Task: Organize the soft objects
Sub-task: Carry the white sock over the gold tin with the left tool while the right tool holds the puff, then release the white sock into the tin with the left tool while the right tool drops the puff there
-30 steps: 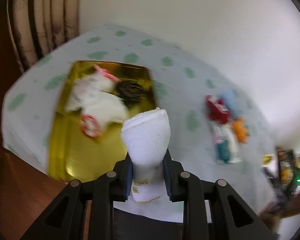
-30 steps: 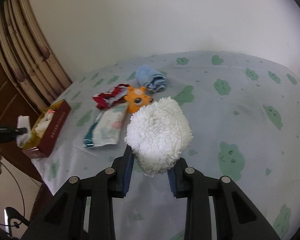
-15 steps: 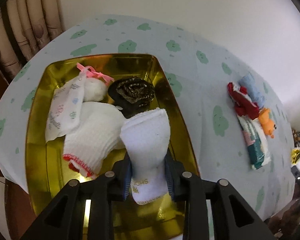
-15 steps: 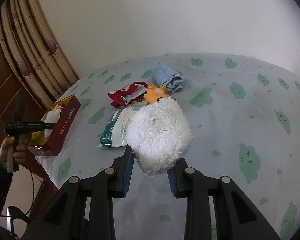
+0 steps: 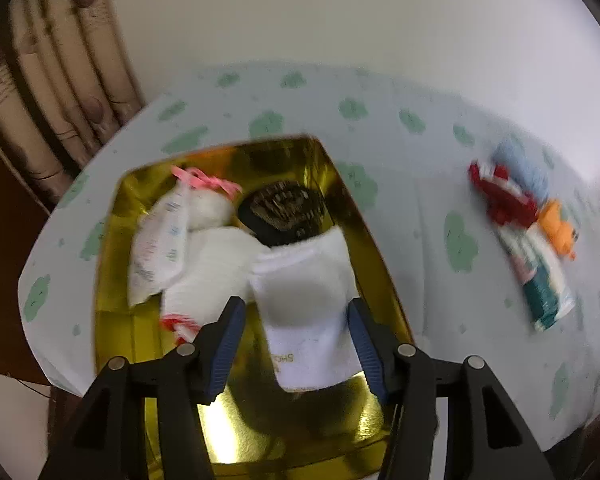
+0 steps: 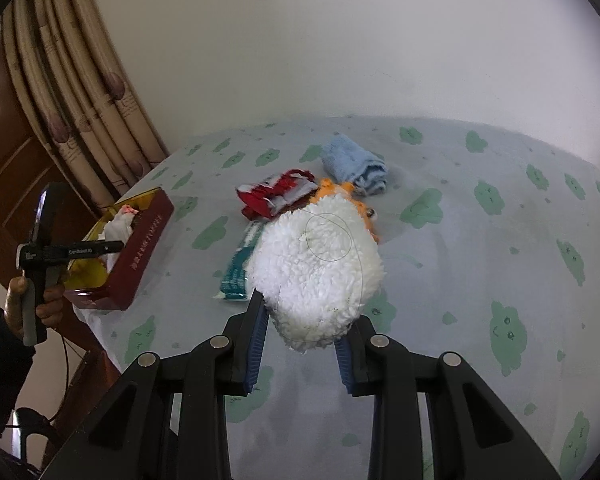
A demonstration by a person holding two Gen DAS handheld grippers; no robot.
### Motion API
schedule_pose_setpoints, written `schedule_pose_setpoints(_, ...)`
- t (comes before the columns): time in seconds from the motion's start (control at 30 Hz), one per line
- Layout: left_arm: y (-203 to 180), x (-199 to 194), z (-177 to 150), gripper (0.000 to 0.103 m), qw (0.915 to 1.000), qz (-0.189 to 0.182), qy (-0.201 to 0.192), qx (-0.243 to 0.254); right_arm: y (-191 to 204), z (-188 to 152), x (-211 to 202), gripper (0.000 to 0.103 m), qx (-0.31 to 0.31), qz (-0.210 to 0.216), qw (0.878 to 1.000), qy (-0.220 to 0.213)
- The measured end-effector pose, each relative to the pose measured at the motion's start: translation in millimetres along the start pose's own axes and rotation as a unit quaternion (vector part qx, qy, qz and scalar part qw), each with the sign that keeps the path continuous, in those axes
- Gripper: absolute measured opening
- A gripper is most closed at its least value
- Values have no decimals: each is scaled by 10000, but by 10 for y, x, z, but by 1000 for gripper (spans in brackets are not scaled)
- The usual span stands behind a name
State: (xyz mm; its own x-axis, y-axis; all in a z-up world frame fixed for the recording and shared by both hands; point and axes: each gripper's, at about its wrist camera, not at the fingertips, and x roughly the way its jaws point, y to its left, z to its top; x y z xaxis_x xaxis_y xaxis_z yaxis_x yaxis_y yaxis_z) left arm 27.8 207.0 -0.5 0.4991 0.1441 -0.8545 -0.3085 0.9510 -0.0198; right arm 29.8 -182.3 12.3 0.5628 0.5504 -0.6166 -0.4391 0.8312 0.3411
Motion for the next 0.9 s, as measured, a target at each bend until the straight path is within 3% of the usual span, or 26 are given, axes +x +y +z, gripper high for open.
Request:
schedule_pose_setpoints(0.1,10,-135,22,71,9991,-286,-295,91,103,60,-31,29,-92,67,9999,-57)
schedule_pose_setpoints(0.2,-41,-119,119,71,9989,-286,-203,315,182,97,-30,29,-135,126,9998,-71)
schedule_pose_setpoints(0.33,128,-527,94,71,9942,-431,-963,-211,394,181,-53,29,-343,282,9989,-127)
schedule_pose_setpoints(0.47,385,-880,-174,71,9859,54,-1367,-963,712,313,29,29,-531,714,9960,-94)
schedule_pose_setpoints(0.57,510,-1141,-568,71,9715,606,-1879,-1312,1098,419,168,29,-752,1216,9897,18)
schedule_pose_setpoints(0.77,715,-1164,-1190,71,9584,1200,-1703,-1952,2118,499,695,29,-1240,2232,9653,554)
schedule_pose_setpoints(0.9,860,-1226,-1327,71,9467,1560,-1822,-2148,2714,468,1165,29,-1428,2620,9489,1029)
